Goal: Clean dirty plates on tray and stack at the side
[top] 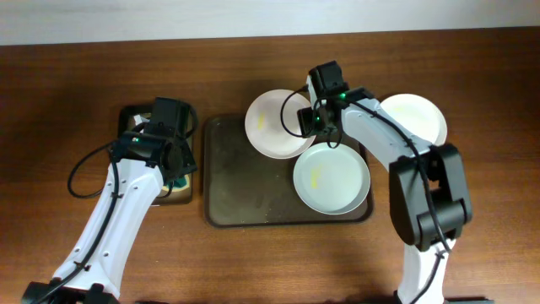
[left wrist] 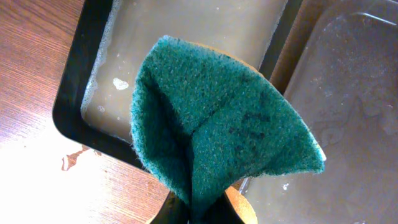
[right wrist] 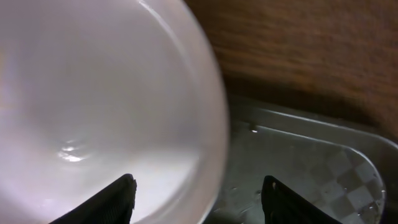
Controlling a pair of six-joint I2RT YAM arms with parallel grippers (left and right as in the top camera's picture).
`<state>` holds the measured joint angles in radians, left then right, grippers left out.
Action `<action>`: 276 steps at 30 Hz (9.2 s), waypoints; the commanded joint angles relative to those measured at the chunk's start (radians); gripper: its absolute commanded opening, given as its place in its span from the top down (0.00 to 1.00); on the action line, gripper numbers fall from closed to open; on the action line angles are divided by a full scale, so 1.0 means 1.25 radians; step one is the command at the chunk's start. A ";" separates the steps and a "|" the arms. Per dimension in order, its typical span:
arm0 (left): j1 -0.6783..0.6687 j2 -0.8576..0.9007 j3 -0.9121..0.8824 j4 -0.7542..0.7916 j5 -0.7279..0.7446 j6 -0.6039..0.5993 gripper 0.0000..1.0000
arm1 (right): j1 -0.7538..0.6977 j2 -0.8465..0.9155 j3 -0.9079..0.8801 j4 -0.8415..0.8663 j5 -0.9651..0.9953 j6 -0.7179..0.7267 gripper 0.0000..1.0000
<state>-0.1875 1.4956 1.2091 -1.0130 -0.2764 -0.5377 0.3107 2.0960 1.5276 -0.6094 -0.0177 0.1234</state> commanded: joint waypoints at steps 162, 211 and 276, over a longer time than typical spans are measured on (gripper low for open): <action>0.173 0.121 0.055 0.097 0.024 0.024 1.00 | 0.439 -0.194 0.064 -0.093 0.904 -0.209 0.96; 0.173 0.139 0.055 0.105 0.045 0.024 1.00 | -0.519 -0.193 0.029 -0.169 -0.143 0.208 0.96; 0.173 0.139 0.055 0.102 0.045 0.025 1.00 | -0.123 -0.205 -0.282 -0.215 0.018 0.055 0.67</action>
<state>0.0265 1.6634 1.2808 -0.8867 -0.2199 -0.4950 0.1570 1.8267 1.1797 -0.8749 0.0185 0.1848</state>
